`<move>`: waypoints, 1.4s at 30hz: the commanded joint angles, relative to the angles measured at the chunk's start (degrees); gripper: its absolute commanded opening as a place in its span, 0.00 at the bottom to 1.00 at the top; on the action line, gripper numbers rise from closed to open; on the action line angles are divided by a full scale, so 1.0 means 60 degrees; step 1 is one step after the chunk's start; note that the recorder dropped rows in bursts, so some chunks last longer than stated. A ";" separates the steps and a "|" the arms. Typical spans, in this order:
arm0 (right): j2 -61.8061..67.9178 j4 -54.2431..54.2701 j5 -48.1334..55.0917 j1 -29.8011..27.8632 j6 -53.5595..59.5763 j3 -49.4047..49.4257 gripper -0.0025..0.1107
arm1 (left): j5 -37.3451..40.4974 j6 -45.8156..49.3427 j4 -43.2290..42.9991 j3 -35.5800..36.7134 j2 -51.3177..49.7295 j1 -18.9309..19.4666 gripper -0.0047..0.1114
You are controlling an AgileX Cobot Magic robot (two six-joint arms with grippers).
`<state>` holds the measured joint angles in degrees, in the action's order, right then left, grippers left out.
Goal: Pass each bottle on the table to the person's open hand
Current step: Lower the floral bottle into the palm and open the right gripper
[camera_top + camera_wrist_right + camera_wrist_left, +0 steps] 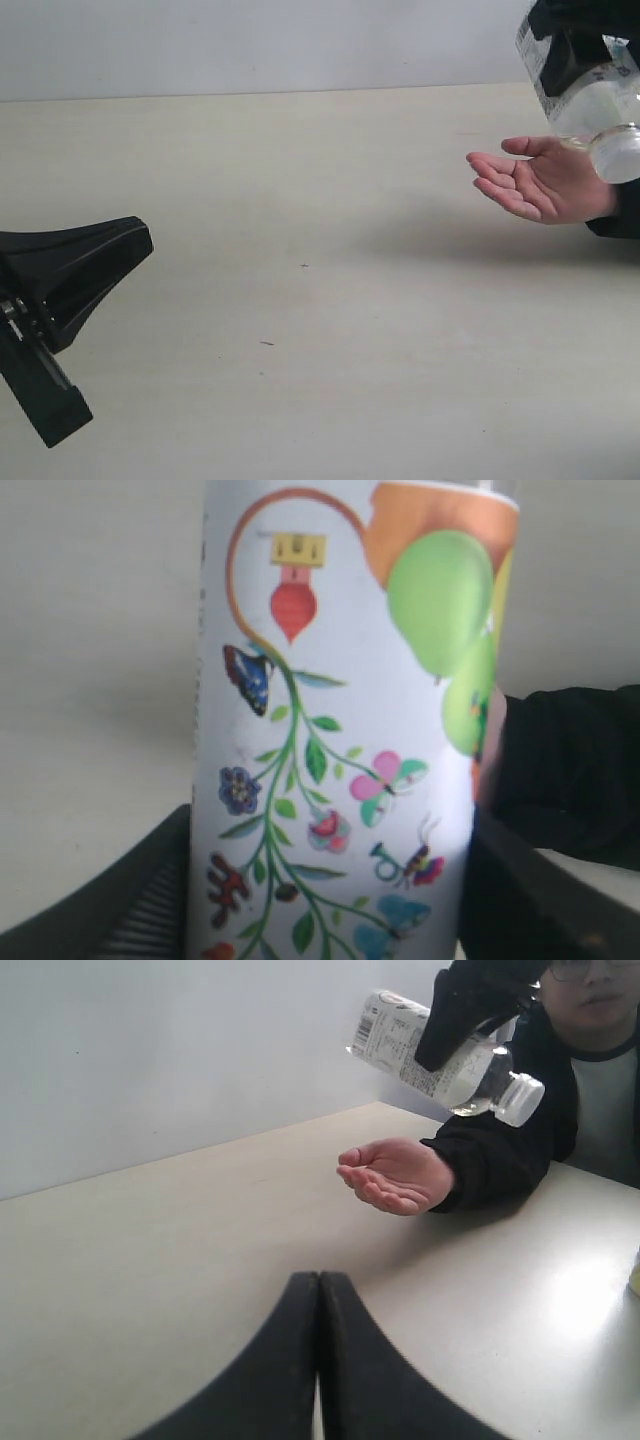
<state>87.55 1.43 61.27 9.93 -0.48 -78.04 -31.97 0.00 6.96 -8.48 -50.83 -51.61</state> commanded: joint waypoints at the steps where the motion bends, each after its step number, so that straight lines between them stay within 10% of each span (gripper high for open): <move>1: -0.0254 -0.0149 -0.1307 0.0016 -0.0022 0.1237 0.02 | -0.0067 0.0000 0.0093 0.0042 0.0062 -0.0059 0.05; 26: 0.1982 -0.0555 -0.2876 0.0016 -0.0522 0.1711 0.05 | -0.0067 0.0000 0.0093 0.0042 0.0062 -0.0059 0.05; 37: 0.1982 -0.0555 -0.2915 0.0016 -0.0538 0.1711 0.73 | -0.0067 0.0000 0.0093 0.0042 0.0062 -0.0059 0.05; 42: 0.1982 -0.0555 -0.2915 0.0016 -0.0538 0.1711 0.82 | -0.0067 0.0000 0.0093 0.0042 0.0062 -0.0059 0.05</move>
<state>99.41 -1.41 44.61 9.93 -3.60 -67.83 -31.97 0.00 6.96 -8.48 -50.83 -51.61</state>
